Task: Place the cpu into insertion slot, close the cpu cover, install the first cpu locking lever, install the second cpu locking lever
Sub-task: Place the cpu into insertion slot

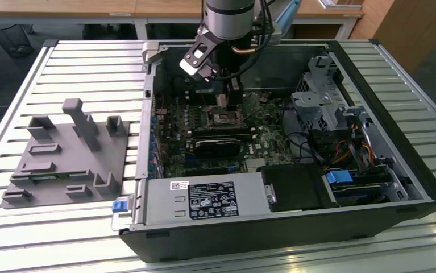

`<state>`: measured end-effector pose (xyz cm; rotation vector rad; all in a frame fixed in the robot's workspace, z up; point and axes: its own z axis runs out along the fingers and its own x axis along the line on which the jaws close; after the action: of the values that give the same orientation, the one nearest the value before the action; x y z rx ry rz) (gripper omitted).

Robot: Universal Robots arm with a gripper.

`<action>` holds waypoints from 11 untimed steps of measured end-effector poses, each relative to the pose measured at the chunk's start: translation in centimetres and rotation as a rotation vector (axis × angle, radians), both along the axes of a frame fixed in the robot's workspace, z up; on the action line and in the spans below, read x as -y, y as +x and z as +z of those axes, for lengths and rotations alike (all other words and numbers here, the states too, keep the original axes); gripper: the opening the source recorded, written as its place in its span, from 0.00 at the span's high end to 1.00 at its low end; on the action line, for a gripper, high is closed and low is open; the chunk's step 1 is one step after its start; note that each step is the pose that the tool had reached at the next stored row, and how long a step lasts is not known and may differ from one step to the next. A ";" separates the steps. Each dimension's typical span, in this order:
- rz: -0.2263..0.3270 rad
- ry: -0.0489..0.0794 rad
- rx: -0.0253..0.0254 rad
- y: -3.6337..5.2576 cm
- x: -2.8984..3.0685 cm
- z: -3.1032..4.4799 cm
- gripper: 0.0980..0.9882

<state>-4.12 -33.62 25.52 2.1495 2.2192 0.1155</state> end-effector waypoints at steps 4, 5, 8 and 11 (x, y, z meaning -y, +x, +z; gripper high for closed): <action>0.000 0.000 -0.0002 -0.03 -0.13 -0.37 0.50; 0.000 0.000 -0.0002 -0.04 -0.17 -0.47 0.50; 0.000 0.000 -0.0003 -0.04 -0.19 -0.59 0.50; 0.000 0.000 -0.0002 -0.04 -0.19 -0.61 0.50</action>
<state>-4.16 -33.43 24.91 2.1495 2.2192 0.1150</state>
